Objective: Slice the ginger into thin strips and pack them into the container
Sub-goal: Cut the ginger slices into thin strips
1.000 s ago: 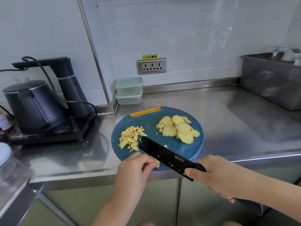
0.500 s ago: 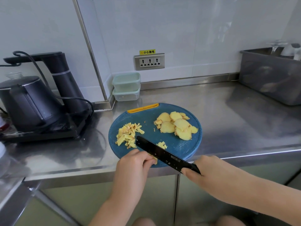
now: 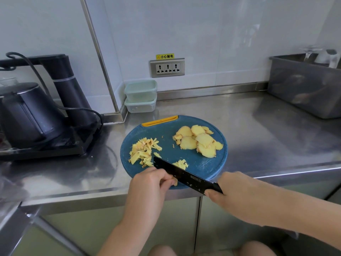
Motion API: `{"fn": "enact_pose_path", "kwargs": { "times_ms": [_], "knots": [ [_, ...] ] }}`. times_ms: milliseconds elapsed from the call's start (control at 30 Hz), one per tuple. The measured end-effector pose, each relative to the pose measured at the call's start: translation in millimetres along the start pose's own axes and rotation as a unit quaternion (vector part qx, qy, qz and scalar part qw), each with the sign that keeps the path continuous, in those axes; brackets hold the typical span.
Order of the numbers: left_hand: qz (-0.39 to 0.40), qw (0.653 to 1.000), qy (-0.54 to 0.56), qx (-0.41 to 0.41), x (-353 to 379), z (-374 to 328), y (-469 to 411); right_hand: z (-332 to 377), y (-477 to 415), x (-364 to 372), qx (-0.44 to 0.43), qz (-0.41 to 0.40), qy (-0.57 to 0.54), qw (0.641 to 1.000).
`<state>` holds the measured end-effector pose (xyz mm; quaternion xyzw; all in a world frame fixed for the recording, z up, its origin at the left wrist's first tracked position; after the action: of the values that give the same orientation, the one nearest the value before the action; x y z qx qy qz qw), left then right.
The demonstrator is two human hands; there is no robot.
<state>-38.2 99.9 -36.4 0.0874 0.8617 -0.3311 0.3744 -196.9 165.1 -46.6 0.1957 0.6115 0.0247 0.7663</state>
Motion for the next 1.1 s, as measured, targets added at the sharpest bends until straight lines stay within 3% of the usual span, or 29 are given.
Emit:
{"fn": "enact_pose_path", "kwargs": {
  "times_ms": [300, 467, 733, 1100],
  "knots": [
    [-0.003, 1.000, 0.018, 0.012, -0.6, -0.1, 3.7, -13.1, 0.4, 4.4, 0.052, 0.101, -0.096, 0.989],
    [0.011, 1.000, 0.022, 0.009, 1.9, 2.0, 2.9, -6.8, 1.1, -3.1, 0.010, 0.026, -0.018, 0.999],
    [-0.009, 0.996, 0.077, 0.041, -6.9, 3.1, 6.3, -29.8, -2.0, -3.3, 0.043, 0.065, -0.078, 0.994],
    [-0.011, 0.982, -0.043, 0.186, -2.2, -13.1, 5.9, -17.8, -7.5, -4.6, -0.032, -0.017, -0.040, 0.999]
  ]
}}
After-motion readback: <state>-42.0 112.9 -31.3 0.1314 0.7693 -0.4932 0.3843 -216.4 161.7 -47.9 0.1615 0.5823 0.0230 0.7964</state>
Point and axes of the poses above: each hand's wrist, its own y-axis away from the middle knuckle, its own x-axis out of the palm, z = x × y, the point moved 9 cm from there along -y, towards the middle knuckle, and after that the axes turned 6 degrees about x, right-handed, at the moved point
